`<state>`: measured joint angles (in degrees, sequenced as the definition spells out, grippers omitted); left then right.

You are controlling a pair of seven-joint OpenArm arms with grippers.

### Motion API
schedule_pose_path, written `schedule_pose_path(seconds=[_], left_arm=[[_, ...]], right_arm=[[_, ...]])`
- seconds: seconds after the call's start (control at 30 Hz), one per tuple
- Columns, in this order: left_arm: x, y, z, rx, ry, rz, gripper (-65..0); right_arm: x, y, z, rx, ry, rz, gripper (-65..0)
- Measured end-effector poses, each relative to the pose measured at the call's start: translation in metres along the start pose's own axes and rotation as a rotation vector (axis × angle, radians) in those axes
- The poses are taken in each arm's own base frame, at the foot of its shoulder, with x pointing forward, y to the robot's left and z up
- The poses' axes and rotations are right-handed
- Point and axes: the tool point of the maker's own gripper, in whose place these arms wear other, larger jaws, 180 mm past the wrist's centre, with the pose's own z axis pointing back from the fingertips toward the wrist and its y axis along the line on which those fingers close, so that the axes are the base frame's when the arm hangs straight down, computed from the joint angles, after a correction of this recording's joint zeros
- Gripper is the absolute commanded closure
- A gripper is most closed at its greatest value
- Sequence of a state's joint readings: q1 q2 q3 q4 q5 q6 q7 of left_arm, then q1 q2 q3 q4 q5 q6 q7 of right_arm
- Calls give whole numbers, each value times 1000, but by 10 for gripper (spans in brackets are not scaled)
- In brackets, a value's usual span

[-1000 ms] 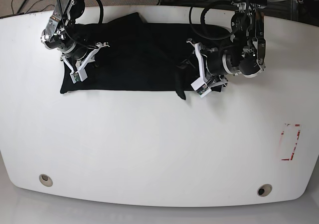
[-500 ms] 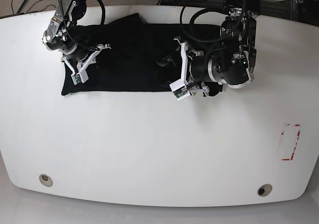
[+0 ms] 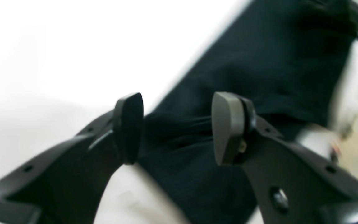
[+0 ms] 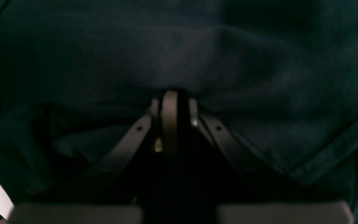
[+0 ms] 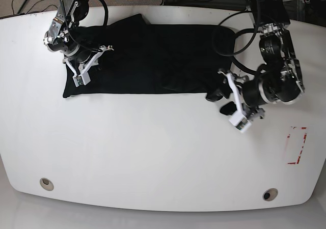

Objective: Layout the t-shirt on the table in an organized manner, then fold the t-shirt properly
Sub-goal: 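Lower the folded end onto the strip middle and release with left gripper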

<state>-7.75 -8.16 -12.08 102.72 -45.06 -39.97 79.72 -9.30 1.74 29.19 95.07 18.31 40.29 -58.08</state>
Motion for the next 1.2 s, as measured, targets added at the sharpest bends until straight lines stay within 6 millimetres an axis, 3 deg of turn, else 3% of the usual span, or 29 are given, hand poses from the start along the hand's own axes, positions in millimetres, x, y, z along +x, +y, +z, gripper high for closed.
schedule_pose_path(seconds=[0.17,0.3,0.43,0.57,0.67,0.77,0.97,1.2], left_arm=[[-17,39,3,35,-14,114,-333],[-41,59,2,47,9,187,-332],[-51,71,-2,50,-13,249,-332],[-58,67,-14,18,-17,276,-329],[-66,59,-25,-15,20,272,-286],[-66,50,-34,-43,17,255,-254],[-65,30,-54,-94,34,209,-253],[-83,16,-56,-112,136,167,-251]], right_arm=[[0,0,0,2,-1,-2,-38],[0,0,0,0,0,-1,-38],[0,0,0,1,-1,-1,-38],[0,0,0,1,-1,-2,-38],[0,0,0,2,0,-2,-38],[0,0,0,2,-3,-2,-38],[0,0,0,2,-3,-2,-38],[0,0,0,1,-3,-2,-38]])
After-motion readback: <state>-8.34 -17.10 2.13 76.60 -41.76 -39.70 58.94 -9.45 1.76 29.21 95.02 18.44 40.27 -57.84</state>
